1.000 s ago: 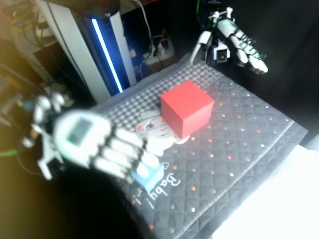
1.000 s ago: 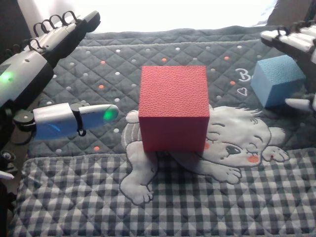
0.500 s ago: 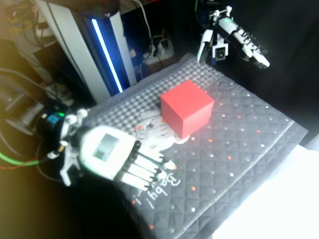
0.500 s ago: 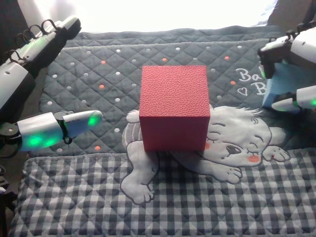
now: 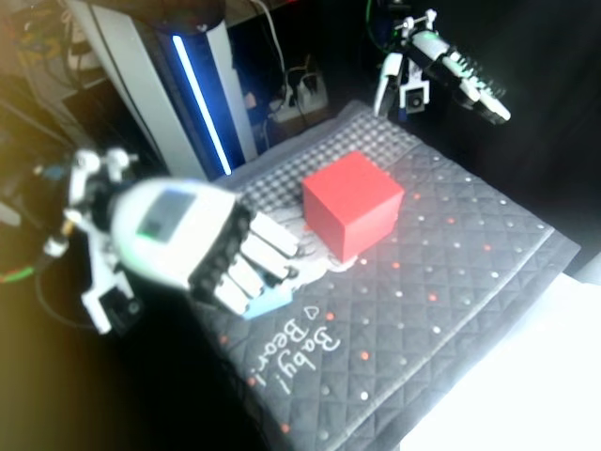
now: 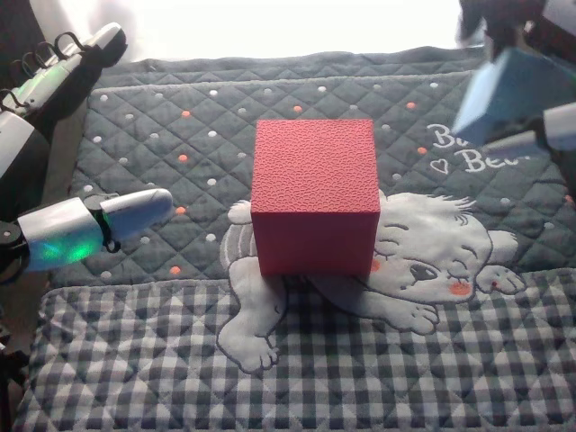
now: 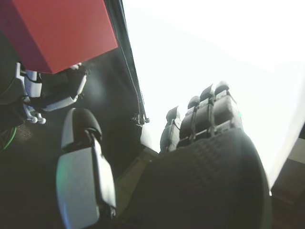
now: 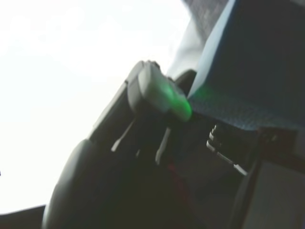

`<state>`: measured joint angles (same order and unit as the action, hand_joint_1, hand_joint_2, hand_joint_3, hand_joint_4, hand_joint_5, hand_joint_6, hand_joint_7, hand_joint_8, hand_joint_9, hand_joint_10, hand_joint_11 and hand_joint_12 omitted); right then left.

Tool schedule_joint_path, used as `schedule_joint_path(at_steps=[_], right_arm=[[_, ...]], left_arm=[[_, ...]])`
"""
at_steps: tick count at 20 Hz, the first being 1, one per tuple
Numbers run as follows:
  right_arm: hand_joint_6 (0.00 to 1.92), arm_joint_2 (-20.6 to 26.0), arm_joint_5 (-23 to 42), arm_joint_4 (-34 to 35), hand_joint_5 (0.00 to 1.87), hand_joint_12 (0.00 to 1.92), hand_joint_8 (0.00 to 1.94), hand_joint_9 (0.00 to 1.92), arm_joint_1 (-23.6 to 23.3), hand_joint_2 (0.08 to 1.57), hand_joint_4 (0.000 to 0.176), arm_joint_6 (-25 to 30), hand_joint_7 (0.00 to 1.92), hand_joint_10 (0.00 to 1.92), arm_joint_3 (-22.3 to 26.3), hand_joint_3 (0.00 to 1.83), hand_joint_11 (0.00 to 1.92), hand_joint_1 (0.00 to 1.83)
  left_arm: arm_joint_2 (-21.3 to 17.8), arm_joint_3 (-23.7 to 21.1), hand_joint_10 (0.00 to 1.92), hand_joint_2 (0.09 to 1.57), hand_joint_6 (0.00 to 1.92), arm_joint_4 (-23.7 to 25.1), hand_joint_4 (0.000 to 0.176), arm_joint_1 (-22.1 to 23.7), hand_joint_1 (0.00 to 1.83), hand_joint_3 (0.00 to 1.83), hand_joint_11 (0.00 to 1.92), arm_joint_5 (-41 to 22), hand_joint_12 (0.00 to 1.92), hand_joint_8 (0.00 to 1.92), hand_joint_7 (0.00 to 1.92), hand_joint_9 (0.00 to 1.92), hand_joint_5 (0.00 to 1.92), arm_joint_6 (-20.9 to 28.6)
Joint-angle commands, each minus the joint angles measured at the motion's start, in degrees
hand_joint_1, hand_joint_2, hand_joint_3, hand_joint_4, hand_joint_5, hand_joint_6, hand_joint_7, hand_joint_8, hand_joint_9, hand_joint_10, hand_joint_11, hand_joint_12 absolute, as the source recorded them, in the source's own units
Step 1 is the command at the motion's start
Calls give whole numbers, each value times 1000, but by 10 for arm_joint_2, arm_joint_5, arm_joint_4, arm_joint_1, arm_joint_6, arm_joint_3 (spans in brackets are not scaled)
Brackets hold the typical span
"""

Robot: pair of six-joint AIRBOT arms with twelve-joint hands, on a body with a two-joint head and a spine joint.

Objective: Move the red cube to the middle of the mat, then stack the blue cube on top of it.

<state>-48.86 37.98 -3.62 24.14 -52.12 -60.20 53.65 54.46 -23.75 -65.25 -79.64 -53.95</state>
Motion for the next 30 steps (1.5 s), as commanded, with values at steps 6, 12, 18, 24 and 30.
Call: schedule_joint_path(at_steps=[6, 12, 18, 24, 30], right_arm=[[84, -10, 94, -110, 192, 1921, 1941, 1136, -78, 851, 0, 64, 706, 1921, 1, 1060, 1104, 1325], [49, -55, 94, -161, 148, 1921, 1941, 1153, -101, 871, 0, 105, 695, 1921, -11, 1028, 1192, 1313], [909, -84, 91, -206, 147, 1921, 1941, 1141, -99, 1125, 0, 157, 1029, 1921, -22, 240, 1141, 1483], [473, -108, 38, -286, 58, 1921, 1808, 957, -98, 1030, 0, 223, 624, 1921, -35, 655, 1073, 1286], [884, -118, -8, -342, 98, 1739, 446, 62, -101, 1316, 0, 253, 251, 1185, -44, 11, 20, 571]], left_arm=[[3, 4, 0, 1030, 0, 1, 143, -3, 587, 14, 0, -81, 0, 0, 0, 0, 0, 9], [3, 5, 0, 1056, 0, -4, 159, -4, 622, 16, 0, -84, 0, 0, 0, 0, 0, 9], [3, 5, 0, 1069, 0, -12, 158, -10, 623, 10, 0, -91, 0, 0, 0, 0, 0, 9], [8, 6, 0, 1082, 0, -23, 163, -12, 616, 9, 0, -92, 0, 0, 0, 0, 0, 10], [11, 10, 0, 1116, 0, -37, 136, -17, 622, 15, 0, -95, 0, 0, 0, 0, 0, 16]])
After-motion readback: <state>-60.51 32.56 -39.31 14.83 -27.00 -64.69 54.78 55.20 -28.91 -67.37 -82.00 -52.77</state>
